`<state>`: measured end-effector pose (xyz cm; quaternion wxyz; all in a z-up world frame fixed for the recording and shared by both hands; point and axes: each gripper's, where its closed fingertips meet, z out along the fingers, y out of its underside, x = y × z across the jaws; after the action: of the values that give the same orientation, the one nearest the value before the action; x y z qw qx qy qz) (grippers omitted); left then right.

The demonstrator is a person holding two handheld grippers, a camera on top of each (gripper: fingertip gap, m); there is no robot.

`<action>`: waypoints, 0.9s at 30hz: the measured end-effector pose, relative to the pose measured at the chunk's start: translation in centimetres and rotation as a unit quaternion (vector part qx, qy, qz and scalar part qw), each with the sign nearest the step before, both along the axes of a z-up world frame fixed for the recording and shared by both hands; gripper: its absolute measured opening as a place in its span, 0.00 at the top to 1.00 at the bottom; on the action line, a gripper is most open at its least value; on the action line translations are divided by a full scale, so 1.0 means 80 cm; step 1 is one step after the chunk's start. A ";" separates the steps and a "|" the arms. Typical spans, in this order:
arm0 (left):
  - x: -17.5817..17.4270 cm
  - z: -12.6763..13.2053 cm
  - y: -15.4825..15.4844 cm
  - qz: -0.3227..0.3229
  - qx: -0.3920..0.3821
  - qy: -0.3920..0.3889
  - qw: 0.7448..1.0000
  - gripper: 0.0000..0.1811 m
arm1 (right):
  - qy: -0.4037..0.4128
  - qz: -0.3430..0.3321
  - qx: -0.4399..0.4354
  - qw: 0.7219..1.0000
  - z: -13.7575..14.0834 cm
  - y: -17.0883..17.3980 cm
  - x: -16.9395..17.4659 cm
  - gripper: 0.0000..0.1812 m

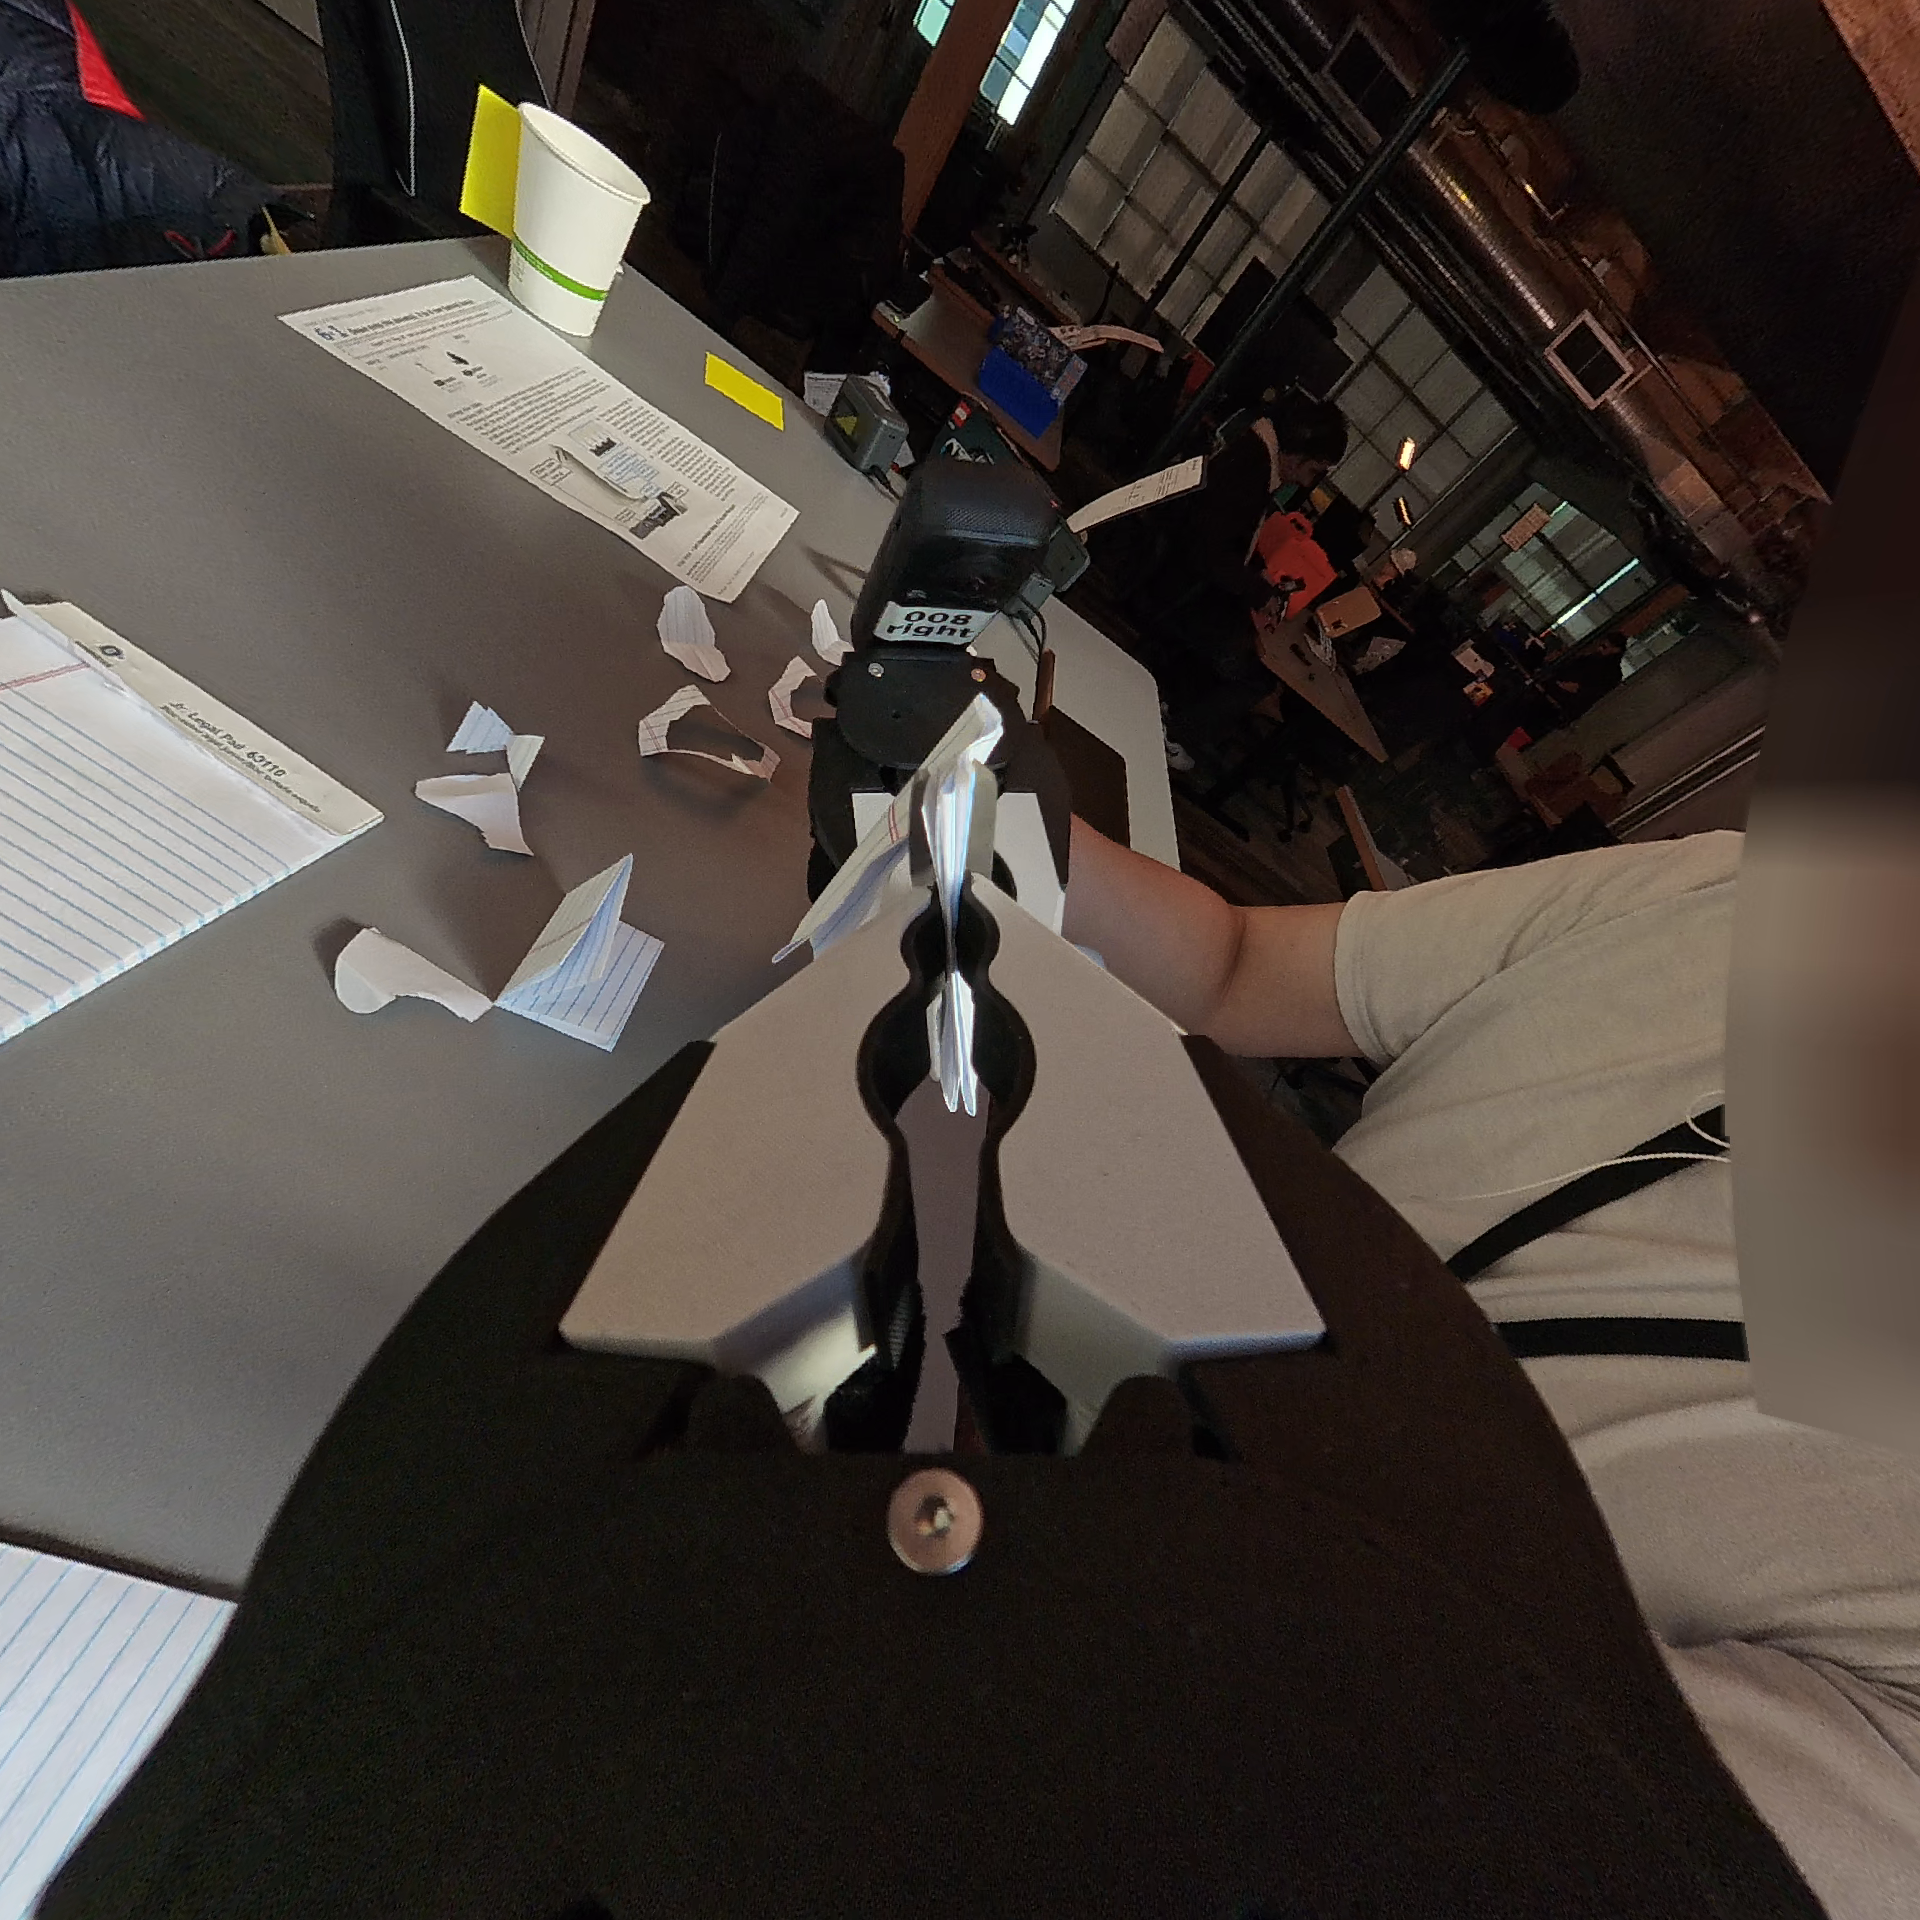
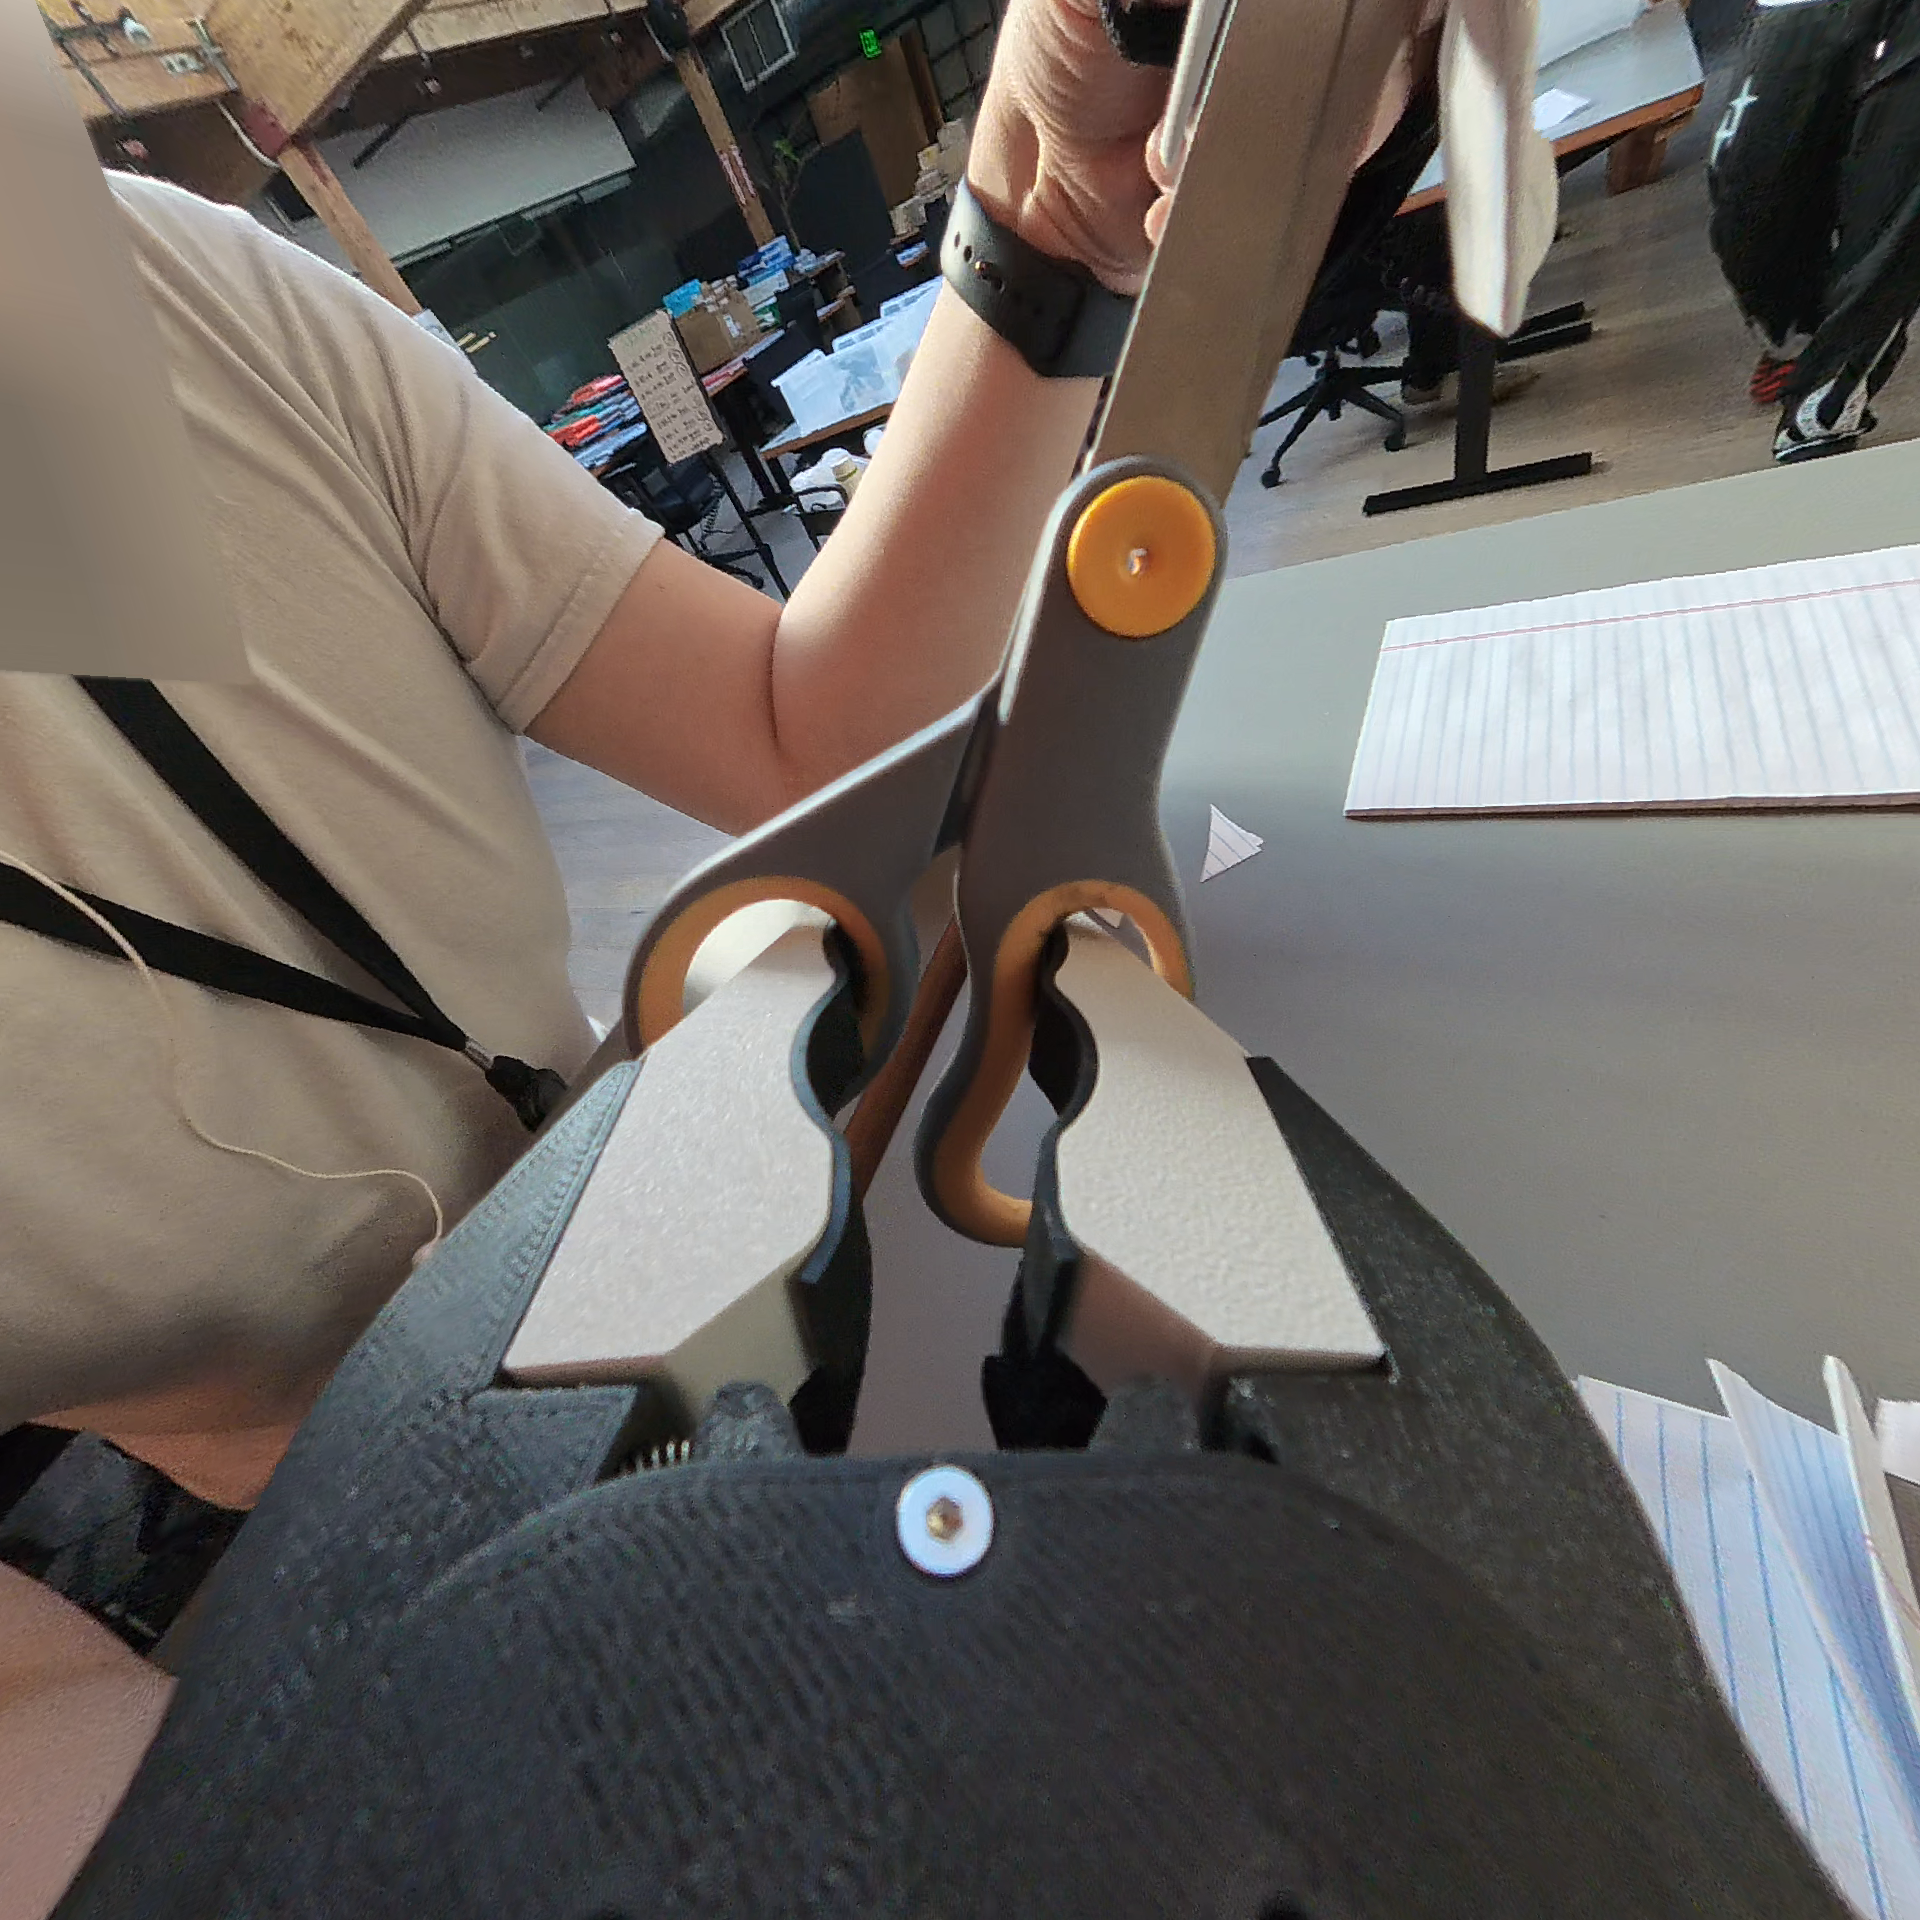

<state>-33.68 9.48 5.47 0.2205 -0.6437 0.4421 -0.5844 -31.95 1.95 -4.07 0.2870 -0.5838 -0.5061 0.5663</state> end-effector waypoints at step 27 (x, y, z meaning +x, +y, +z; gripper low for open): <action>0.007 0.022 0.013 0.011 -0.038 -0.069 0.997 1.00 | 0.062 -0.009 -0.016 0.998 0.021 0.003 -0.027 0.84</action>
<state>-33.11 10.54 7.26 0.2320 -0.6147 0.3966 -0.6411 -34.09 2.19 -2.43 0.3135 -0.5562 -0.4731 0.6071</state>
